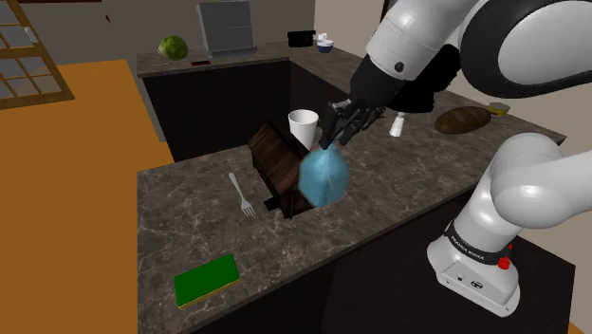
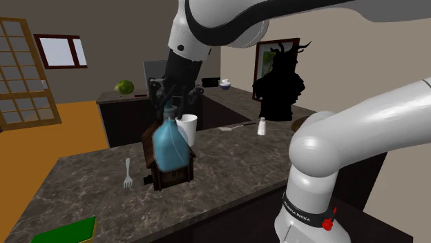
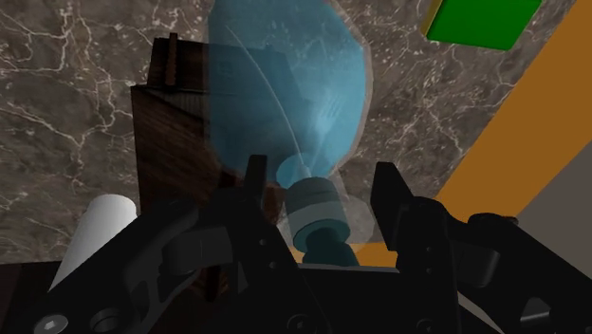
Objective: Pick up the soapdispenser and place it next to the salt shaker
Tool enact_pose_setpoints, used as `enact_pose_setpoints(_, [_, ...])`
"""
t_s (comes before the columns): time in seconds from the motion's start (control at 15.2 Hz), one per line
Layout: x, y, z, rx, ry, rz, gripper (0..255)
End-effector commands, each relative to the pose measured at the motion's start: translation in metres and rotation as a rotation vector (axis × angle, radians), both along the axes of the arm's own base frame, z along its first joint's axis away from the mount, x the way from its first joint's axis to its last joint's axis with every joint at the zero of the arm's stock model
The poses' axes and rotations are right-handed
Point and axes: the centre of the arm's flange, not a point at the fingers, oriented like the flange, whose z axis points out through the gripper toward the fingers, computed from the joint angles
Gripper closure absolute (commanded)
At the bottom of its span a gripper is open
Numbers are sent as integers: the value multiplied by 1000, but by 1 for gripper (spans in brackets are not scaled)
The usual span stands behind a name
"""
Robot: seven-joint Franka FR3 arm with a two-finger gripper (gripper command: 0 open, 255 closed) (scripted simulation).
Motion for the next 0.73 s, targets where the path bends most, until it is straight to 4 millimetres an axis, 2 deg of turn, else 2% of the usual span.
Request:
enact_pose_setpoints(0.0, [0,0,12,0,0,0,255])
enact_pose_setpoints(0.66, [0,0,65,0,0,0,255])
